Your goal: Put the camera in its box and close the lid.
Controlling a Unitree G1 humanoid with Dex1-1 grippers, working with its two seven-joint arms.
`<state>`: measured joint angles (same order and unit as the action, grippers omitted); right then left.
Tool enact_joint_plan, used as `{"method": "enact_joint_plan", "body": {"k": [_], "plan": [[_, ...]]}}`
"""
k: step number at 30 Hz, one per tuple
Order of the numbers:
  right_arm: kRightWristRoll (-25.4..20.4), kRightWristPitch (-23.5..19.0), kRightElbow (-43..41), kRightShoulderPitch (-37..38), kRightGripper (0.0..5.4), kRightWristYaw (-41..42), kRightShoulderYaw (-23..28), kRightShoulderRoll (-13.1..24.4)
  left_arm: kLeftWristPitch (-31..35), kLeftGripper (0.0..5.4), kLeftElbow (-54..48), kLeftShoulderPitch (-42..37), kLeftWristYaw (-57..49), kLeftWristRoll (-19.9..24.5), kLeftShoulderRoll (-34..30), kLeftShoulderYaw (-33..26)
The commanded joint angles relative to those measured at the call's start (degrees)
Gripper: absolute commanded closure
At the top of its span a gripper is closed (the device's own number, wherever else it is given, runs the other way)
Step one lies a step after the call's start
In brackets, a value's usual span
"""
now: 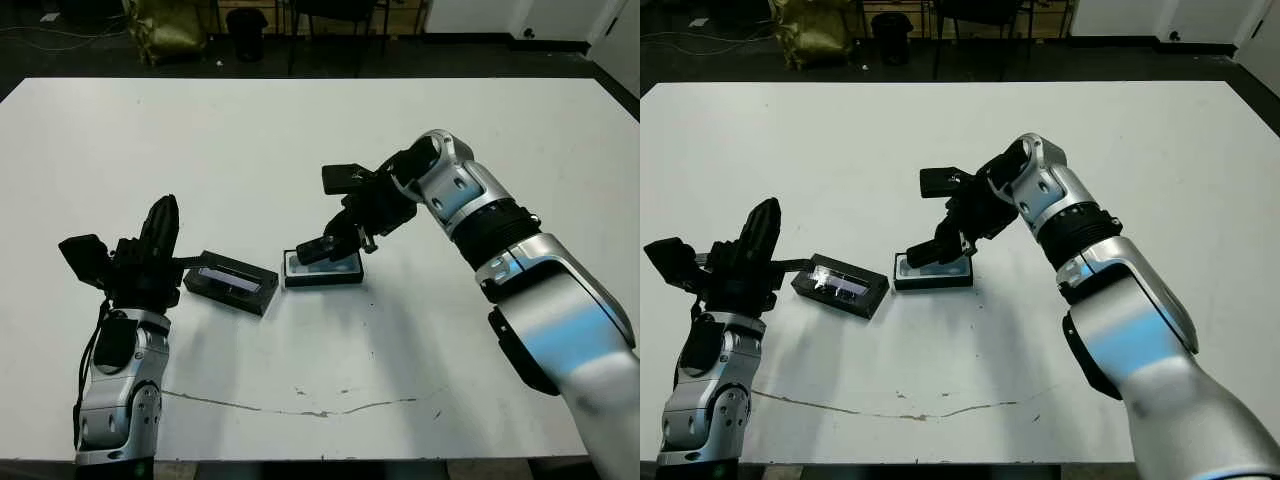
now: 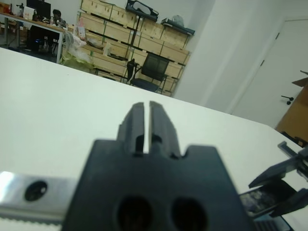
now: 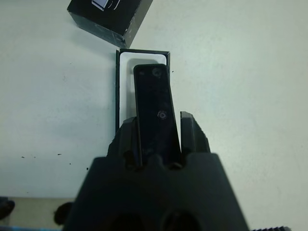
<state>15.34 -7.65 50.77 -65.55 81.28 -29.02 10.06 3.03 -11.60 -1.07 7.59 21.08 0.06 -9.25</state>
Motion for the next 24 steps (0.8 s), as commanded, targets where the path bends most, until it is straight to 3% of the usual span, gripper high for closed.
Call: {"method": "enact_joint_plan", "body": {"k": [1, 5, 14, 19, 24], "plan": [[-0.25, -0.41, 0.11, 0.16, 4.71, -0.36, 0.34, -0.15, 0.46, 5.40, 0.64, 0.92, -0.28, -0.29, -0.10, -0.07], [-0.09, -1.55, -0.25, -0.13, 4.71, -0.30, 0.17, -0.41, 0.96, 5.40, 0.20, 1.00, -0.63, -0.30, -0.03, -0.02], [-0.56, 1.03, -1.64, 0.36, 4.71, -0.65, -0.02, -0.65, 0.67, 5.40, 0.37, 0.93, -0.54, -0.45, -0.16, 0.13], [-0.88, -1.50, -1.22, -0.21, 4.71, 0.04, 0.09, -1.36, 0.72, 5.40, 0.63, 0.79, -0.04, 0.09, -0.11, -0.01], [-1.13, -0.61, -1.08, -0.31, 4.71, 0.35, 0.19, -1.58, 0.57, 5.40, 0.59, 0.81, 0.18, 0.26, -0.02, 0.06]]}}
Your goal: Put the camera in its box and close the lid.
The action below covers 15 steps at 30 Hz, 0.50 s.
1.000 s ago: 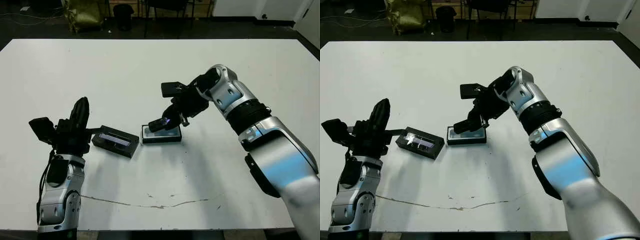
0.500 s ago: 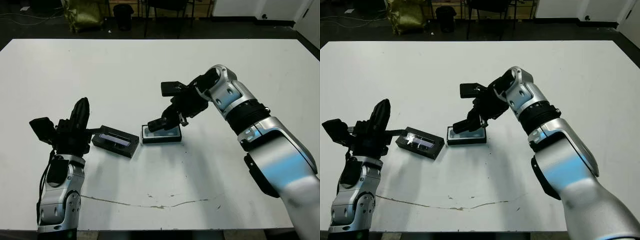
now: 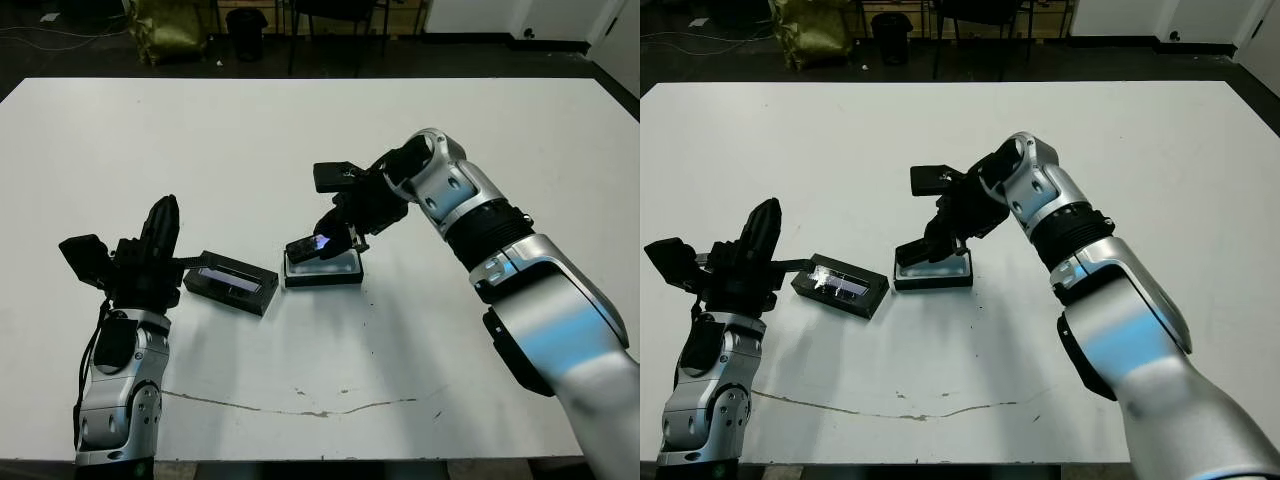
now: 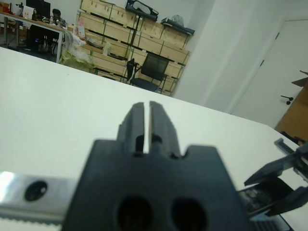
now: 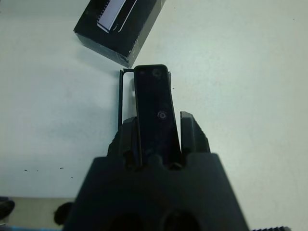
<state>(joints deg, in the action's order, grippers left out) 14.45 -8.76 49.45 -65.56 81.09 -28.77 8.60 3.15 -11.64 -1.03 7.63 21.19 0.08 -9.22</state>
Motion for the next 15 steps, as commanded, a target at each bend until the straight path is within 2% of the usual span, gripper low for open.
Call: {"method": "enact_joint_plan", "body": {"k": [1, 7, 15], "plan": [[-0.28, 0.45, 0.53, -0.36, 4.71, 0.59, 0.00, -0.19, 0.44, 5.40, 0.63, 0.77, 0.14, 0.15, -0.02, 0.03], [0.42, 3.00, -0.53, 0.74, 4.71, -0.66, -0.43, 0.48, 0.77, 5.40, 0.25, 1.06, -0.28, -0.31, -0.09, 0.10], [0.38, -0.45, 0.19, 0.42, 4.71, 0.48, -0.61, 0.57, 0.49, 5.40, 0.17, 1.26, -0.68, -1.27, -0.06, 0.35]]}}
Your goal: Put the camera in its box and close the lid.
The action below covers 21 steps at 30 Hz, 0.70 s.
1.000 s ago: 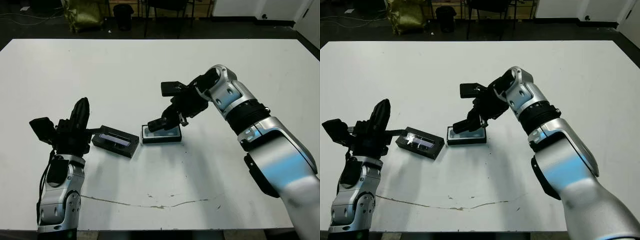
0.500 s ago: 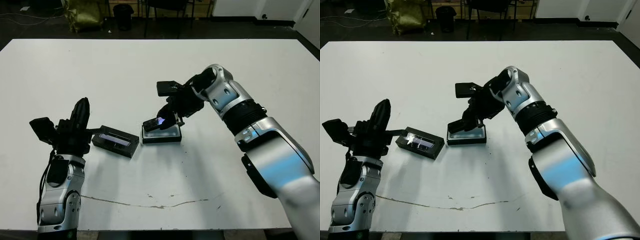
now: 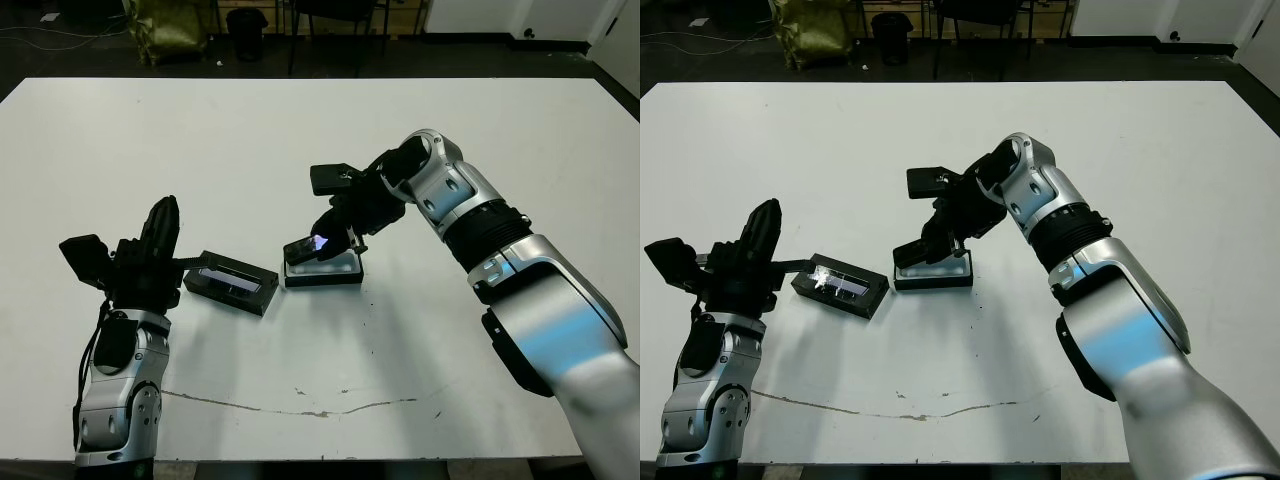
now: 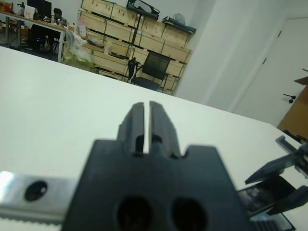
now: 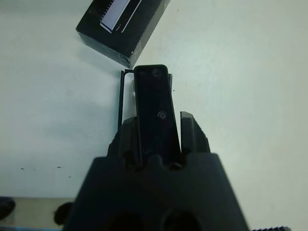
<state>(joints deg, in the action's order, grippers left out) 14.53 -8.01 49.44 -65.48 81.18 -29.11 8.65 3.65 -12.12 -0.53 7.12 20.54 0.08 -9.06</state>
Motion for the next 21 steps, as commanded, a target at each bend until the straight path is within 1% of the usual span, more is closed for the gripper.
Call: {"method": "enact_joint_plan", "body": {"k": [1, 4, 12, 18, 21], "plan": [[0.37, -1.03, 0.06, 0.43, 4.71, 0.39, -0.36, 0.59, 0.08, 5.40, 0.76, 0.72, 0.01, -0.27, -0.03, 0.09], [0.68, -0.59, -0.40, 0.63, 4.71, 0.45, -0.78, 0.78, -0.13, 5.40, 1.16, 0.60, 0.48, 0.15, -0.06, -0.01], [0.42, -2.28, 0.29, 0.75, 4.71, 1.32, -0.94, 0.55, 0.68, 5.40, 0.28, 0.90, -0.97, -0.79, 0.16, 0.20], [0.57, -1.81, -0.13, 1.21, 4.71, 1.41, -1.31, 0.91, 0.88, 5.40, 0.07, 1.09, -0.84, 0.00, 0.12, 0.20], [0.30, -1.50, 0.59, 1.25, 4.71, 2.21, -1.46, 0.74, 1.04, 5.40, -0.13, 1.18, -1.14, -0.26, 0.08, 0.31]]}}
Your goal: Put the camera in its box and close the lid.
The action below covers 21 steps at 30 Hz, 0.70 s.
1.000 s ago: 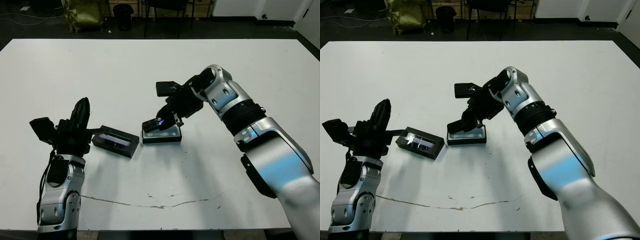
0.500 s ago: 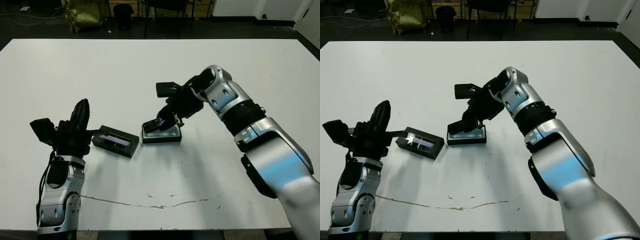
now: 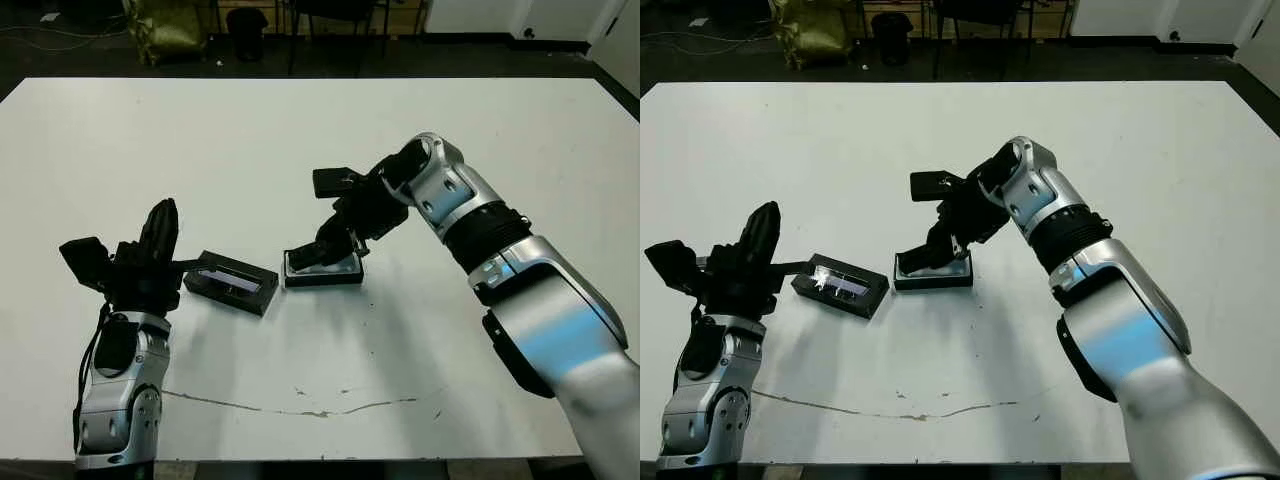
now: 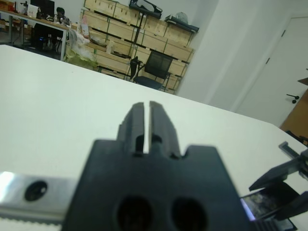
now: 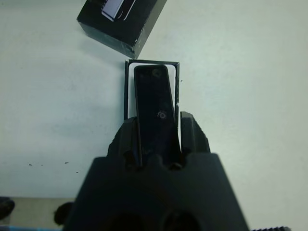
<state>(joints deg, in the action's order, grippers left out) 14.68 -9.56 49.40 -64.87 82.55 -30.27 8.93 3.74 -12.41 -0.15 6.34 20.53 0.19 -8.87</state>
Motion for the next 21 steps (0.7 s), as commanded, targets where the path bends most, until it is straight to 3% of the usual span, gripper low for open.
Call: {"method": "enact_joint_plan", "body": {"k": [1, 6, 21], "plan": [[0.20, -0.05, 0.78, 0.64, 4.71, 0.98, -0.40, 0.38, 1.03, 5.40, 0.12, 0.82, -0.38, -0.21, -0.03, 0.14], [0.04, -0.96, 1.99, 0.78, 4.71, 1.03, -0.34, -0.13, 0.95, 5.40, 0.43, 0.71, -0.15, 0.16, -0.04, 0.00], [2.44, 2.41, 2.23, 1.42, 4.71, -2.51, -1.89, -1.16, 0.17, 5.40, 0.86, 0.76, 0.64, 0.45, 0.18, -0.09]]}}
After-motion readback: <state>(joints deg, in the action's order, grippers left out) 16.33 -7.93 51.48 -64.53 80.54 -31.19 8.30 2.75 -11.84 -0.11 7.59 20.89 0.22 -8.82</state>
